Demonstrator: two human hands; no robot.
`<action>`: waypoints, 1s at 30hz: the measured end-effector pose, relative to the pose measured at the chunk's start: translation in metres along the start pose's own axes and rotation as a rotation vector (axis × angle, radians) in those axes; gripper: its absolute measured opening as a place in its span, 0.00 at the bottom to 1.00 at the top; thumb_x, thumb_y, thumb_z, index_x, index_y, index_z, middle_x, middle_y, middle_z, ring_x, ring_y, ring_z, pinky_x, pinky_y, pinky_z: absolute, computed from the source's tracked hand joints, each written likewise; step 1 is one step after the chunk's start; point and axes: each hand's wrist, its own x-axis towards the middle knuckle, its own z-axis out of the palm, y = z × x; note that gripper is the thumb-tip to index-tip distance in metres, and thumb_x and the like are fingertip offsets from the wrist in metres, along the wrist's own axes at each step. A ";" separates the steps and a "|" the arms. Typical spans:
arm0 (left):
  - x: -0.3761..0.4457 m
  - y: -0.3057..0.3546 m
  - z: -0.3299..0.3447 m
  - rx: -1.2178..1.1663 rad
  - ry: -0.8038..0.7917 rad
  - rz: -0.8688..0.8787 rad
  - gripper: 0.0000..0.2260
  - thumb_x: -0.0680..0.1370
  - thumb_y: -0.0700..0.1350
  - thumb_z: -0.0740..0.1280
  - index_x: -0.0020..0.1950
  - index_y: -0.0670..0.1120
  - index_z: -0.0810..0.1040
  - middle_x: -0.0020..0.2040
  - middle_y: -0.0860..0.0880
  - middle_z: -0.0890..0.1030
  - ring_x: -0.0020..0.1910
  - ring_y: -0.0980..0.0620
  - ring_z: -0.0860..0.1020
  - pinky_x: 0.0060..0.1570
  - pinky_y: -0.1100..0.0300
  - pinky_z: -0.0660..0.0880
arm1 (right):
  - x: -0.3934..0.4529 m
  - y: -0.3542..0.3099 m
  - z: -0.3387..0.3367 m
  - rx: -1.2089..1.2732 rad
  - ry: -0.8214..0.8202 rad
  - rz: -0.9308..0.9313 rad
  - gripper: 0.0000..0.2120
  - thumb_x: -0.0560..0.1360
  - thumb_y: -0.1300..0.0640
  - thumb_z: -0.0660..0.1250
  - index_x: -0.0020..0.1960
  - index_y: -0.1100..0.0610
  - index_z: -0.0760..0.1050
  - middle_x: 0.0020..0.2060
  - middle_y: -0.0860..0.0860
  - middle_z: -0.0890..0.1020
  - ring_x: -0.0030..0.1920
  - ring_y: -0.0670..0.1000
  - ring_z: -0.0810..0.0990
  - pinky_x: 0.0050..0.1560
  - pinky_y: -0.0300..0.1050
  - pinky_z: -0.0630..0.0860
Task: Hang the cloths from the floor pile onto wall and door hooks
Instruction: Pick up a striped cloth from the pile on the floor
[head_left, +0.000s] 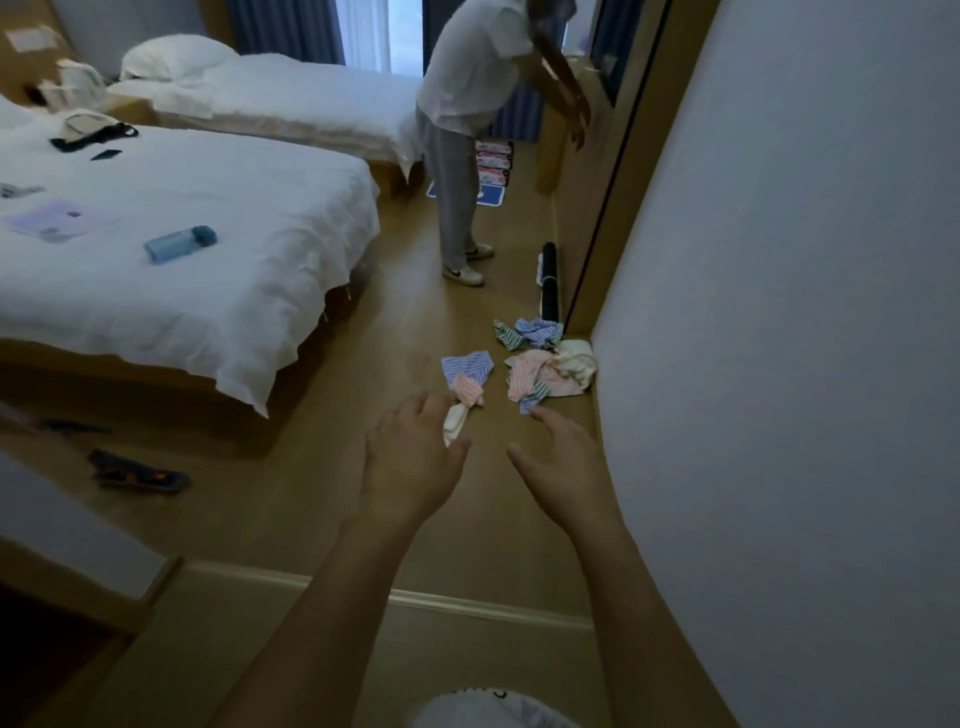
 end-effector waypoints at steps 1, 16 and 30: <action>0.008 0.007 0.006 0.000 -0.016 0.006 0.24 0.78 0.56 0.63 0.73 0.55 0.66 0.73 0.49 0.68 0.70 0.48 0.67 0.66 0.52 0.63 | 0.005 0.007 -0.005 -0.006 0.008 0.019 0.26 0.75 0.51 0.68 0.72 0.54 0.68 0.68 0.51 0.73 0.68 0.49 0.70 0.61 0.35 0.63; 0.194 0.048 0.086 -0.076 -0.218 0.134 0.27 0.79 0.54 0.64 0.77 0.52 0.62 0.73 0.47 0.68 0.70 0.45 0.67 0.66 0.47 0.68 | 0.146 0.072 -0.027 -0.064 0.072 0.199 0.27 0.75 0.47 0.67 0.73 0.51 0.67 0.69 0.50 0.72 0.67 0.49 0.70 0.64 0.40 0.65; 0.398 0.035 0.127 -0.041 -0.244 0.165 0.23 0.79 0.59 0.58 0.74 0.56 0.66 0.73 0.48 0.68 0.74 0.44 0.62 0.71 0.42 0.59 | 0.340 0.045 -0.018 -0.143 0.057 0.239 0.24 0.76 0.49 0.66 0.71 0.50 0.68 0.66 0.51 0.74 0.64 0.51 0.72 0.61 0.41 0.67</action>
